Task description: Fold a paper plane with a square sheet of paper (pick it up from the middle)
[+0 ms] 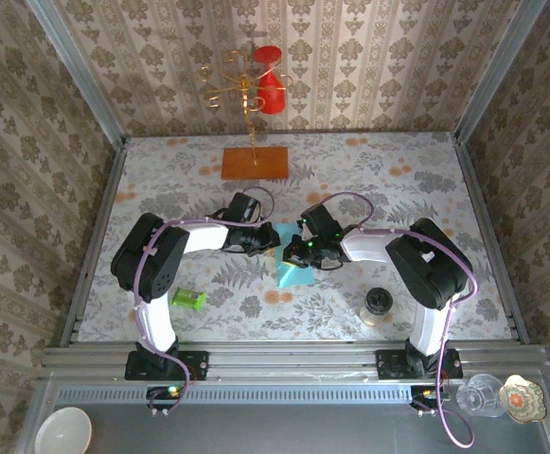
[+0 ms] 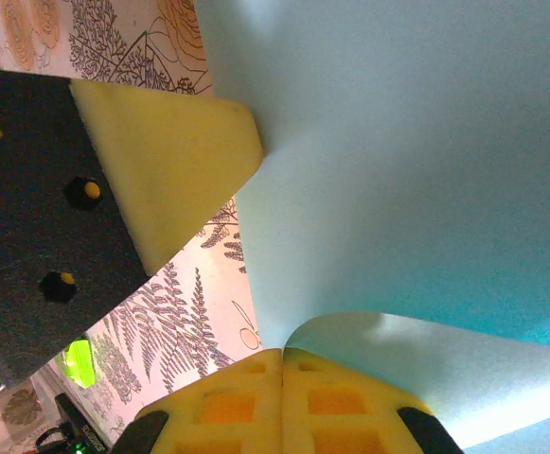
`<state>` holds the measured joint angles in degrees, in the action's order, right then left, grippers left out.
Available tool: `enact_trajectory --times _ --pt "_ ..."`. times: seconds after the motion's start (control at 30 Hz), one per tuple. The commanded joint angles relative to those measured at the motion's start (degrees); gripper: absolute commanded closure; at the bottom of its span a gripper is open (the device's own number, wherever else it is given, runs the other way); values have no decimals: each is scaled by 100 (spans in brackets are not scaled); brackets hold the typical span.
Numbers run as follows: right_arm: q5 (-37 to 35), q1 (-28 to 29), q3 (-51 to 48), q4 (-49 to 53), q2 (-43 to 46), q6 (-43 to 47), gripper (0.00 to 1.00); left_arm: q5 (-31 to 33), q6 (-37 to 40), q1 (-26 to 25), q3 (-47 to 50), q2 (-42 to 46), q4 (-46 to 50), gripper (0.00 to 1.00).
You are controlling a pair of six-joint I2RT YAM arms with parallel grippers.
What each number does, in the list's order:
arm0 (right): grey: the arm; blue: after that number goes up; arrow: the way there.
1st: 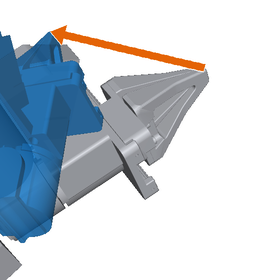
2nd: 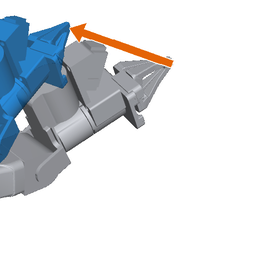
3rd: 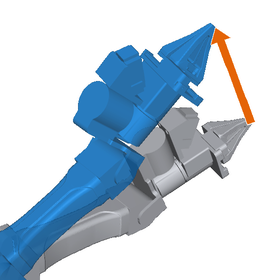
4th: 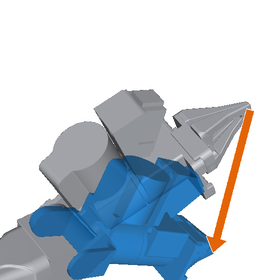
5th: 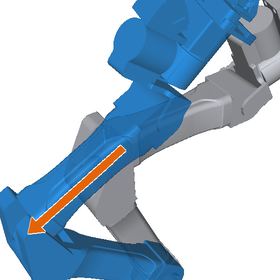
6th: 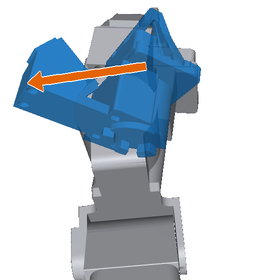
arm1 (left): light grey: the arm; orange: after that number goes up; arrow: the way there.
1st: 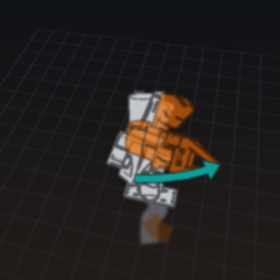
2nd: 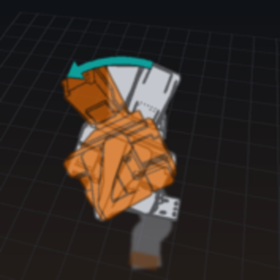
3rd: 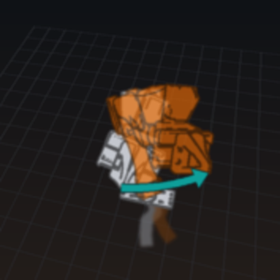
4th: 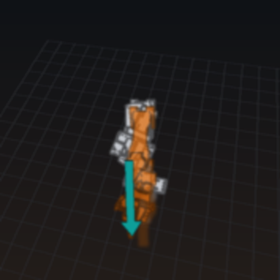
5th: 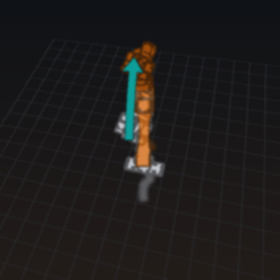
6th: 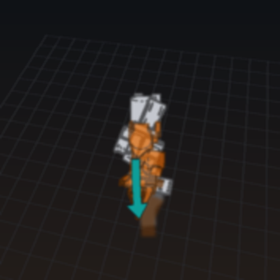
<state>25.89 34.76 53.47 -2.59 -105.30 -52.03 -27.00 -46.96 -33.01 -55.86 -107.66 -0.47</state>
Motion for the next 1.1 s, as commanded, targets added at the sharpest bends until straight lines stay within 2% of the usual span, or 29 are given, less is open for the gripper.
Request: enact_trajectory --times 0.0,1.07 --pt "-4 -20 50 0 -100 71 100 125 -77 -47 195 -212 232 87" --pt "64 -128 32 -174 -286 49 100 108 -94 -56 207 -212 227 87"
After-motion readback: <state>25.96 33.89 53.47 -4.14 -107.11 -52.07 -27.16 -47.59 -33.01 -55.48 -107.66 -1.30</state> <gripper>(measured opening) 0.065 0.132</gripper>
